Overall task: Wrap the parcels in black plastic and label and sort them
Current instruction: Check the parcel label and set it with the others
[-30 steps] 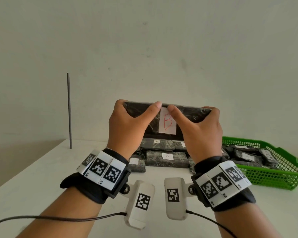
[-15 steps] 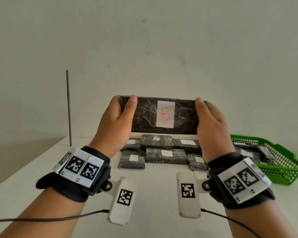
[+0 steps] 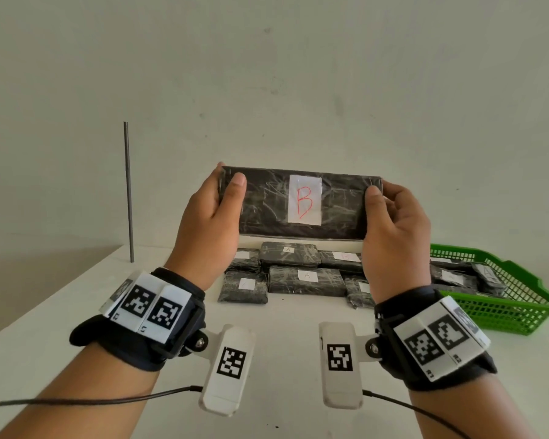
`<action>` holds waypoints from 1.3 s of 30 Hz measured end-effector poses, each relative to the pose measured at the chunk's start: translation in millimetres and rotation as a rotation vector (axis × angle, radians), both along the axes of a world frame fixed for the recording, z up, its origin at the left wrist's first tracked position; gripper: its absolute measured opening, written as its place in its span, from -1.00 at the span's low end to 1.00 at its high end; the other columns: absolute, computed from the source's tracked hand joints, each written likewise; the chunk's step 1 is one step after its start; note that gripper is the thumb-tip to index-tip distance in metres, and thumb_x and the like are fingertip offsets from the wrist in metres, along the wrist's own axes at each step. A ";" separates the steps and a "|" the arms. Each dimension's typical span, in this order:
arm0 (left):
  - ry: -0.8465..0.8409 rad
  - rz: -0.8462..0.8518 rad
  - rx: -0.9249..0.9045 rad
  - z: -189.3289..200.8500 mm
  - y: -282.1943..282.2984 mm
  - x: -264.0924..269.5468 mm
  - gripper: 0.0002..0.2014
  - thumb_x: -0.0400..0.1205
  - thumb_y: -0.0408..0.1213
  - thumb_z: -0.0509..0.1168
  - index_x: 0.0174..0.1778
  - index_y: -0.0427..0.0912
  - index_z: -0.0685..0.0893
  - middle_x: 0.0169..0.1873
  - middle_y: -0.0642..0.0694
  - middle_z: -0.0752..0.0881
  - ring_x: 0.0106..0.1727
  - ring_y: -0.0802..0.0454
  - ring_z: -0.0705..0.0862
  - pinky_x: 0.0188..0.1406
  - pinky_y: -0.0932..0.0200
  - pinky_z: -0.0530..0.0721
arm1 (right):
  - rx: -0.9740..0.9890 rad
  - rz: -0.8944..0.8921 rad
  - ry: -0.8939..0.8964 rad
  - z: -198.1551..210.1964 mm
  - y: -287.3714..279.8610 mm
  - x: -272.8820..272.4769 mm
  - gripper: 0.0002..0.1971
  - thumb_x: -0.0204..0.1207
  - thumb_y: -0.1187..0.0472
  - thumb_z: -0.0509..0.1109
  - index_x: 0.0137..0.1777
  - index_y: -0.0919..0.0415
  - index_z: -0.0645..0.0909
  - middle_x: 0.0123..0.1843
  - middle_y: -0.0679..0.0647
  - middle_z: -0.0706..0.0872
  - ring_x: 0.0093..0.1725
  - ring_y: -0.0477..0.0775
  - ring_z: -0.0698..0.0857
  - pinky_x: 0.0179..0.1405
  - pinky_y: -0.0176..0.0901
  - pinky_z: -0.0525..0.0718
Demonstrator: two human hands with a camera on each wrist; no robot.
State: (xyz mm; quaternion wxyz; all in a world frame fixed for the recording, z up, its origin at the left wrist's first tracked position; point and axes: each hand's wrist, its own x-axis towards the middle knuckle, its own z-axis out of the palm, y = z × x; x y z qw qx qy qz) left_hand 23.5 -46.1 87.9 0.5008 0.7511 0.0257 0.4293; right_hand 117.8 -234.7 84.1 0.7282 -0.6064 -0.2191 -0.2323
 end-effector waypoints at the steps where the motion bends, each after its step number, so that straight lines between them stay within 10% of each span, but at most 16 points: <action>1: -0.021 0.036 -0.003 -1.5 -0.4 1.1 -0.53 0.86 0.09 0.09 0.41 -0.21 0.62 -0.26 -0.20 0.57 -0.27 0.07 0.58 -0.15 0.19 0.62 | -0.015 -0.007 -0.014 -1.4 1.5 -1.9 -0.79 0.84 0.18 0.29 0.28 0.23 0.71 -0.13 -0.06 0.80 -0.23 -0.25 0.72 -0.22 -0.38 0.70; 5: -0.036 0.092 -0.030 -3.6 -4.3 1.5 -0.20 0.62 0.31 0.27 0.73 -0.04 0.37 0.36 -0.01 0.73 0.33 0.13 0.70 0.43 0.08 0.64 | -0.177 -0.109 -0.089 -6.1 8.2 -9.0 -0.76 0.82 0.10 0.32 0.26 0.22 0.73 -0.09 -0.12 0.80 -0.12 -0.18 0.75 -0.08 -0.29 0.70; 9: -0.046 0.122 -0.011 -4.4 -12.5 -0.8 -0.28 0.71 0.07 0.40 0.76 -0.05 0.32 0.14 0.13 0.74 -0.13 0.46 0.67 0.14 0.50 0.62 | -0.231 -0.172 -0.068 -7.3 14.2 -17.2 -0.75 0.74 -0.04 0.40 0.27 0.08 0.63 0.04 -0.10 0.78 0.02 -0.11 0.75 0.01 -0.26 0.70; 13: -0.114 0.101 -0.035 -9.1 -19.8 -1.8 -0.26 0.58 0.06 0.55 0.64 0.02 0.41 0.46 0.07 0.64 0.35 0.35 0.64 0.39 0.36 0.59 | -0.239 -0.218 -0.051 -3.5 17.8 -21.2 -0.52 0.60 -0.15 0.53 0.40 0.10 0.62 0.16 -0.03 0.78 0.15 0.01 0.74 0.21 -0.07 0.72; 17: -0.120 0.082 -0.052 -11.5 -19.4 -1.2 -0.33 0.55 0.00 0.60 0.53 0.06 0.46 0.35 0.03 0.68 0.27 0.21 0.71 0.36 0.11 0.71 | -0.232 -0.204 -0.073 0.6 17.0 -24.5 -0.10 0.30 -0.50 0.54 0.49 0.09 0.57 0.22 -0.01 0.77 0.23 0.04 0.76 0.27 0.13 0.78; 20: -0.131 0.066 -0.013 -7.5 -21.4 -3.3 -0.29 0.53 0.02 0.62 0.53 0.07 0.43 0.33 0.05 0.69 0.14 0.16 0.74 0.19 0.32 0.71 | -0.225 -0.206 -0.100 3.1 13.9 -25.7 0.02 0.12 -0.60 0.53 0.48 0.07 0.58 0.22 -0.04 0.76 0.22 0.03 0.76 0.26 0.14 0.78; 31: -0.127 -0.010 0.107 1.2 -13.9 -5.5 -0.30 0.65 0.01 0.49 0.65 0.04 0.33 0.20 -0.04 0.76 0.13 0.21 0.77 0.18 0.33 0.69 | -0.307 -0.130 -0.090 6.1 5.6 -27.1 0.00 0.14 -0.38 0.70 0.53 0.06 0.48 0.31 -0.07 0.61 0.27 -0.11 0.62 0.08 -0.62 0.51; 33: -0.099 -0.032 0.121 1.6 -13.8 -8.7 -0.30 0.62 0.12 0.36 0.67 0.13 0.29 0.11 -0.41 0.74 0.06 -0.29 0.76 0.14 -0.09 0.74 | -0.312 -0.113 -0.090 4.9 2.9 -23.7 -0.05 0.19 -0.40 0.69 0.51 0.03 0.49 0.31 -0.06 0.63 0.28 -0.08 0.64 0.20 -0.45 0.61; 35: -0.056 -0.046 0.137 2.3 -11.2 -10.2 -0.29 0.63 0.09 0.29 0.72 0.17 0.23 0.06 -0.53 0.73 -0.05 -0.45 0.72 -0.08 0.03 0.71 | -0.277 -0.079 -0.097 3.4 -0.3 -18.5 -0.12 0.21 -0.47 0.61 0.46 -0.03 0.53 0.29 -0.07 0.71 0.29 -0.03 0.72 0.31 -0.05 0.74; 39: -0.041 -0.181 0.024 -2.9 -3.6 -5.3 -0.14 0.58 0.13 0.28 0.82 0.24 0.08 0.13 -0.10 0.75 0.09 0.00 0.69 0.26 0.10 0.59 | -0.202 0.026 -0.084 8.1 -10.6 -11.7 -0.58 0.54 -0.11 0.62 0.29 0.04 0.68 0.13 -0.01 0.85 0.15 0.01 0.84 0.22 0.13 0.83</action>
